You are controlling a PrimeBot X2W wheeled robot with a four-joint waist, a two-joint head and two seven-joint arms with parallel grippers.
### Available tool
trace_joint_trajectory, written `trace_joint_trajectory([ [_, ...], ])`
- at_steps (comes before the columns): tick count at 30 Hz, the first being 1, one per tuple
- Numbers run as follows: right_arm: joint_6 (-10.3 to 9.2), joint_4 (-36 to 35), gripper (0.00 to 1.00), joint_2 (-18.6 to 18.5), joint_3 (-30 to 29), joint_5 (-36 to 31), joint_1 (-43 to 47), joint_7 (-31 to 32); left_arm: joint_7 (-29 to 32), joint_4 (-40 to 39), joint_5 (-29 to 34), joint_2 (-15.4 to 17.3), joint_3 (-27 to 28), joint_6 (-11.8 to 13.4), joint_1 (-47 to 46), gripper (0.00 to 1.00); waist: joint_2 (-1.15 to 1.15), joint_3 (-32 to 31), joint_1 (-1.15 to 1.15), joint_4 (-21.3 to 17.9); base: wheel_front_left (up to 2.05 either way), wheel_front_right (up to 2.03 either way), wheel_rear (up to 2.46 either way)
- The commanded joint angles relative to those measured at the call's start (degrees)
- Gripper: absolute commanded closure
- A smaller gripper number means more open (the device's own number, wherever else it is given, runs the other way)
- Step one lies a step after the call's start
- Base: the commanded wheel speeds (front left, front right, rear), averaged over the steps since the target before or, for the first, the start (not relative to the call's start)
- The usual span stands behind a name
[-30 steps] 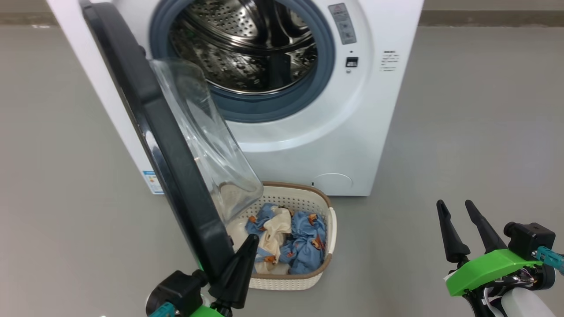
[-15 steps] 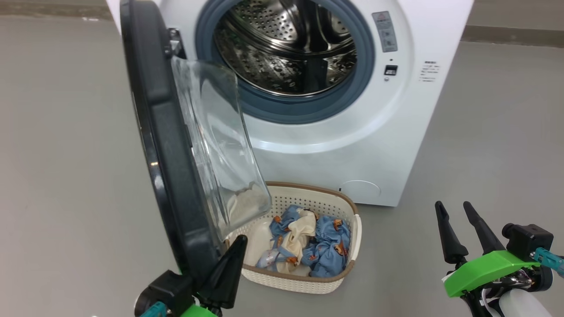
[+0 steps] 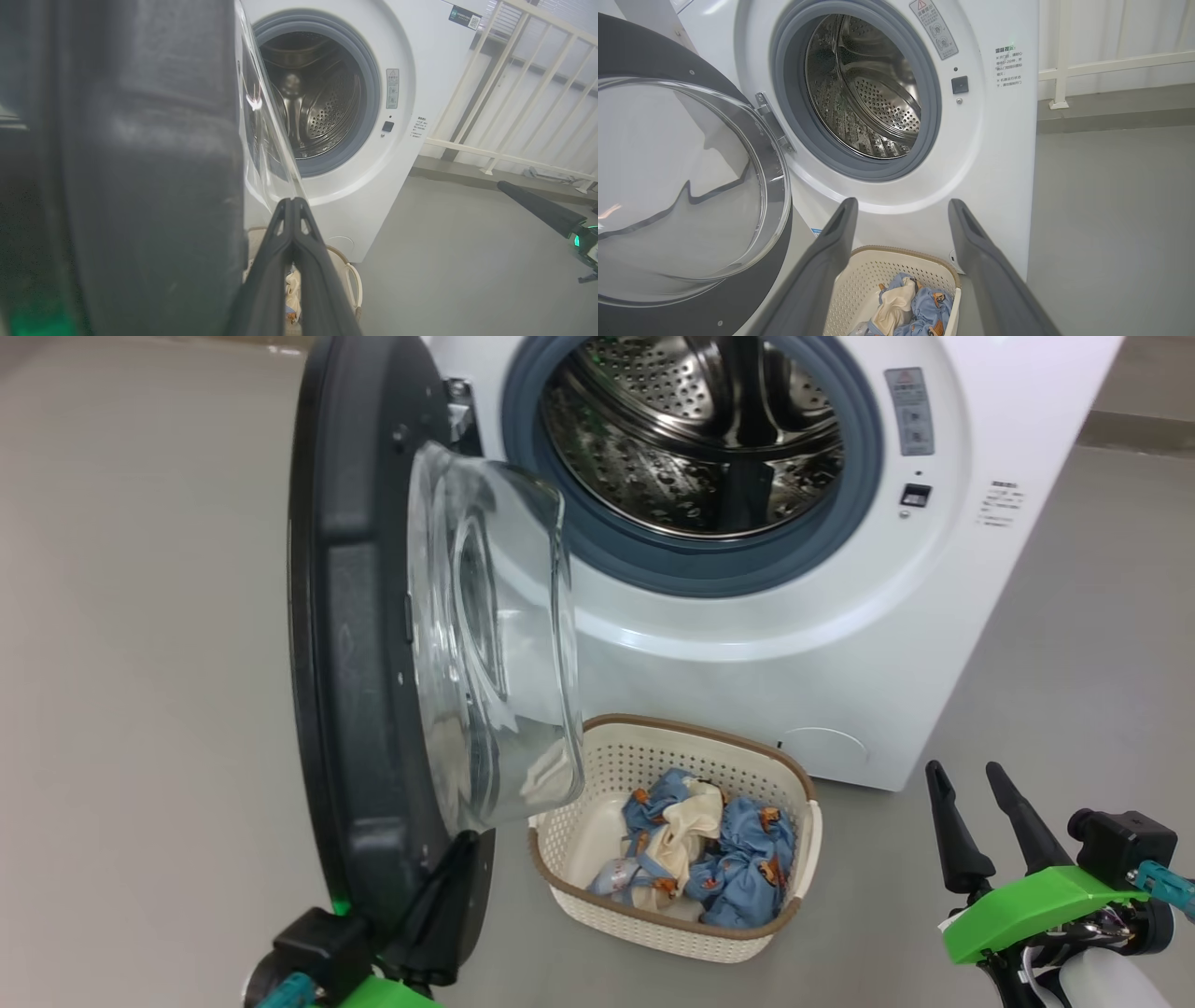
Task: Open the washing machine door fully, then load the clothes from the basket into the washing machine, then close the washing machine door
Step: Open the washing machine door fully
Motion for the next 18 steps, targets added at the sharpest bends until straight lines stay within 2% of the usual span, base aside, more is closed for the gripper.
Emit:
trace_joint_trajectory([
  [1, 0.33, -1.29, 0.0, -0.34, 1.03, 0.06, -0.12, -0.71, -0.07, -1.62, -0.59, 1.38, 3.15, 1.12, -0.9, 1.0, 0.0, 0.01, -0.01, 1.2, 0.0, 0.0, 0.0],
  [18, 0.33, -1.25, 0.0, 0.33, 1.23, -0.03, -0.58, -0.71, 2.82, 0.18, -3.82, 7.47, 10.7, 3.32, -3.27, 1.0, 0.0, 1.35, -0.01, 4.28, 0.0, 0.0, 0.0],
])
